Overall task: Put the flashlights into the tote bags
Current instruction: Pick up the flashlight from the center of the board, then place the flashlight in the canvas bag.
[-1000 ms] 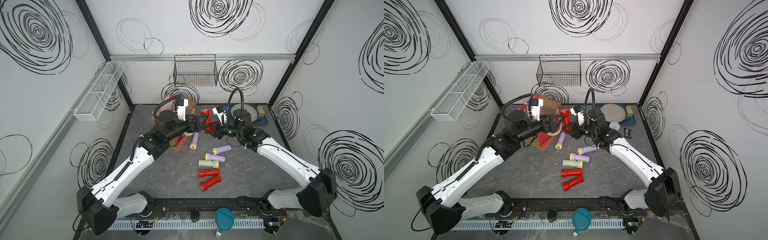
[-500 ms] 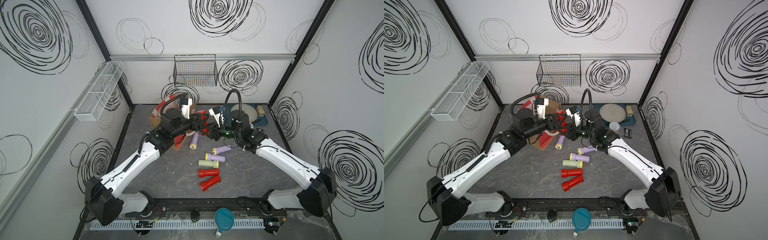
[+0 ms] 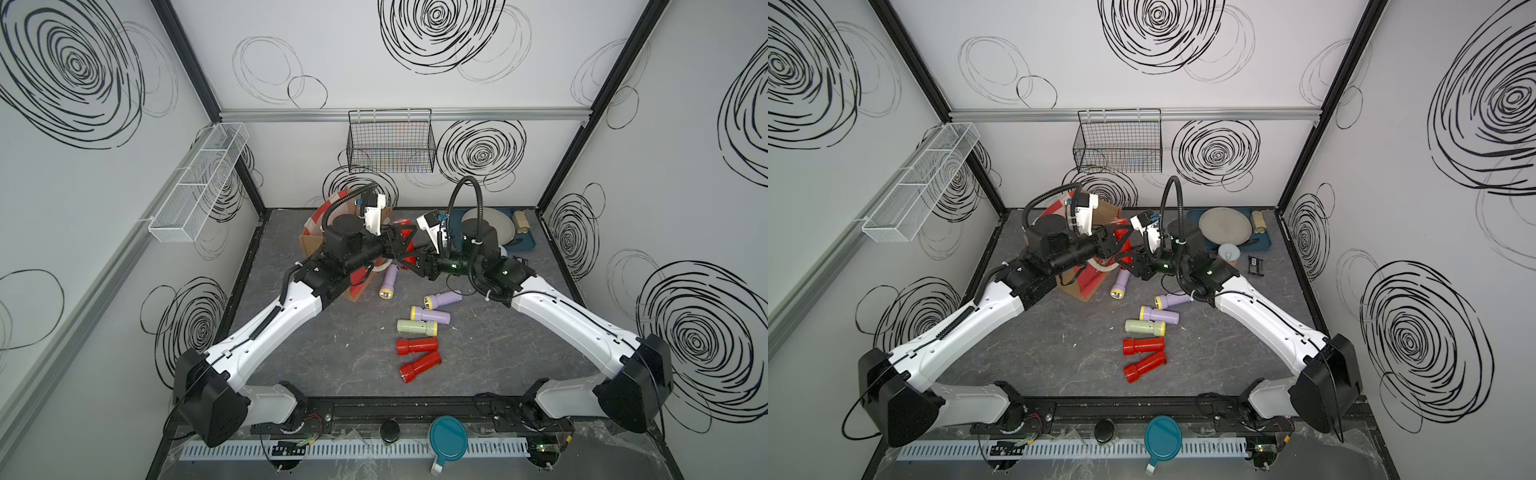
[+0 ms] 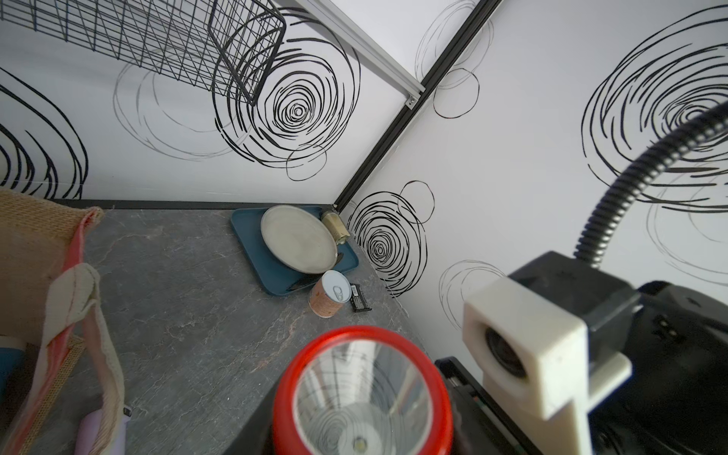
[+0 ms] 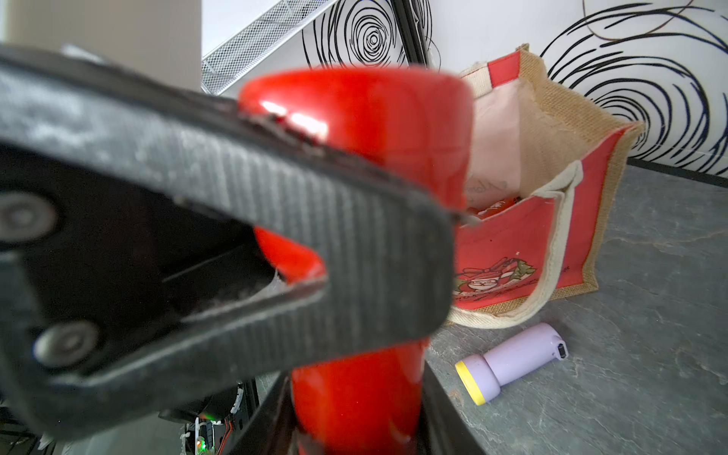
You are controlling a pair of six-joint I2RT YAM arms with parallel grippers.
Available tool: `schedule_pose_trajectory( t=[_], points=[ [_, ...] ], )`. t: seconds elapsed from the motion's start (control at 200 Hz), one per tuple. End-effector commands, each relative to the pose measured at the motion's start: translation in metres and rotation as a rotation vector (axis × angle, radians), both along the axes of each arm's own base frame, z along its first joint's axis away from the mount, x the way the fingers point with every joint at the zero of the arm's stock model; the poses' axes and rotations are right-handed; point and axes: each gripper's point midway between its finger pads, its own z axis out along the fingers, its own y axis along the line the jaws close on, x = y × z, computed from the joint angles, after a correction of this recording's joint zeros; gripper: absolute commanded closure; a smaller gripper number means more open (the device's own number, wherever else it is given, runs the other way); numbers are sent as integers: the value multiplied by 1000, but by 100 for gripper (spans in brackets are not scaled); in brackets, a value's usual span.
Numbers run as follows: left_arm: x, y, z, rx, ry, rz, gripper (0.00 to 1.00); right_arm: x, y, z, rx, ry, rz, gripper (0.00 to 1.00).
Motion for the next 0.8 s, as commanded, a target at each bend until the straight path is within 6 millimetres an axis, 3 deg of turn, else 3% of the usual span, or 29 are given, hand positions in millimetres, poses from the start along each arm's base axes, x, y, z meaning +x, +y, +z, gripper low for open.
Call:
schedule_pose_trajectory(
  t=[0.0, 0.145, 0.255, 0.405, 0.51, 0.66, 0.791],
  points=[
    [3, 6, 25, -18, -70, 18, 78, -1, 7, 27, 27, -69, 16, 82],
    [6, 19, 27, 37, -81, 70, 86, 6, 5, 33, 12, -62, -32, 31],
    [19, 39, 26, 88, -55, 159, 96, 11, 1, 38, 18, -60, -69, 1],
    [41, 80, 28, 167, -44, 316, 97, 19, -10, 39, 13, -48, -141, 0],
    [63, 117, 29, 227, -8, 453, 99, 30, -29, 33, -7, -12, -228, 0],
    [95, 156, 23, 352, 61, 609, 99, 55, -70, 13, -77, 61, -429, 0],
    [119, 163, 14, 419, 81, 654, 99, 71, -116, -3, -131, 123, -605, 0]
  ],
)
